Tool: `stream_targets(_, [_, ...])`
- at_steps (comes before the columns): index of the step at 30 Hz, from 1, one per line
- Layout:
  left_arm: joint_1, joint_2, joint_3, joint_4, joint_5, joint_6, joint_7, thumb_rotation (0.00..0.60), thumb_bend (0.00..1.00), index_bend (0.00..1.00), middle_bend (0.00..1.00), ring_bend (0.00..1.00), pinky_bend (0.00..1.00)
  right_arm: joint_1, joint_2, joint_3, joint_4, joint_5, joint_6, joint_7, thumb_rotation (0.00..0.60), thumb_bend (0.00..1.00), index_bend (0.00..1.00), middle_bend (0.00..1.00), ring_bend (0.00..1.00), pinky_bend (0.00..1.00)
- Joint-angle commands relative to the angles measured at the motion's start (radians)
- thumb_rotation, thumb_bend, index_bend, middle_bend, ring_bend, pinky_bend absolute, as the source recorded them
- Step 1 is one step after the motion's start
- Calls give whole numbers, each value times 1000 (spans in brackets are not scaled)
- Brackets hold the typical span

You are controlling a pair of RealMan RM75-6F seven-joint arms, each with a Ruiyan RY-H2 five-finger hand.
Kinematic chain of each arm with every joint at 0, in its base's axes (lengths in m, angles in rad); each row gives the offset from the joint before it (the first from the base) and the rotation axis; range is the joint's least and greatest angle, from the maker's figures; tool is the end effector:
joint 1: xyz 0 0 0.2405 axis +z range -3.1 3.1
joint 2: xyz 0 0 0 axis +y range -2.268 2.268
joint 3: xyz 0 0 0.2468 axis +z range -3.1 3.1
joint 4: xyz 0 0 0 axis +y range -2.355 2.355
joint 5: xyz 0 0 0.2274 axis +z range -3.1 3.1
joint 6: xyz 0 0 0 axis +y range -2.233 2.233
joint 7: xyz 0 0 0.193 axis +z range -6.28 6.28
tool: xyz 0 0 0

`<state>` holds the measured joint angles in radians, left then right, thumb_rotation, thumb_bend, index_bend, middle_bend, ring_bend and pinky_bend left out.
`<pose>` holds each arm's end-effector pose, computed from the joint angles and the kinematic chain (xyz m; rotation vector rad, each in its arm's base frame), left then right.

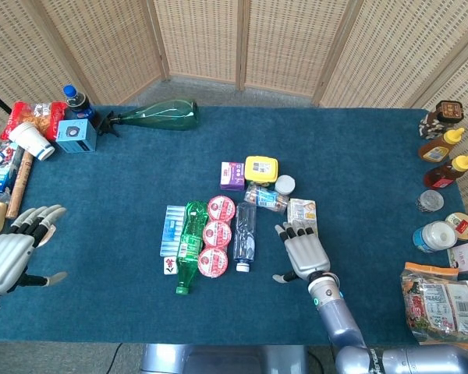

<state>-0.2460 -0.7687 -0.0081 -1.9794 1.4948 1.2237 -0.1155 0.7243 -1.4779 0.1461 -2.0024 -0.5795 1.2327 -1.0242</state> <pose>-0.2421 0.2497 0.1536 -1.5993 -1.1313 -0.9009 -0.1209 -0.3025 -0.0441 1.8755 -1.0005 0.4931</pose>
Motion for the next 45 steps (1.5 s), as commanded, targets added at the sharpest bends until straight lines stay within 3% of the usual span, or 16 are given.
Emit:
stream_targets(1, [1,-1,1,1,-2,-1,0,600,0,0,0,0,0,14,3,-7,0,19,-9,4,383,0,0,0,0,0])
stream_targets(21, [1,2,0,-7,6,8,5,600,0,0,0,0,0,71,48,-71,48,117,33,-27,384,0,0,0,0,0])
stream_targets(35, [5,6,0,-10,13,17,1,600,0,0,0,0,0,78,171,-23,119,217,-37,76,386,0,0,0,0,0])
stream_targets(40, [9,4,3,-6,16,21,-4,600,0,0,0,0,0,71,207,-11,66,165,-27,128,390,0,0,0,0,0])
stream_targets(45, [13,7,5,-8,25,29,-8,600,0,0,0,0,0,94,190,-18,109,83,-78,148,390,0,0,0,0,0])
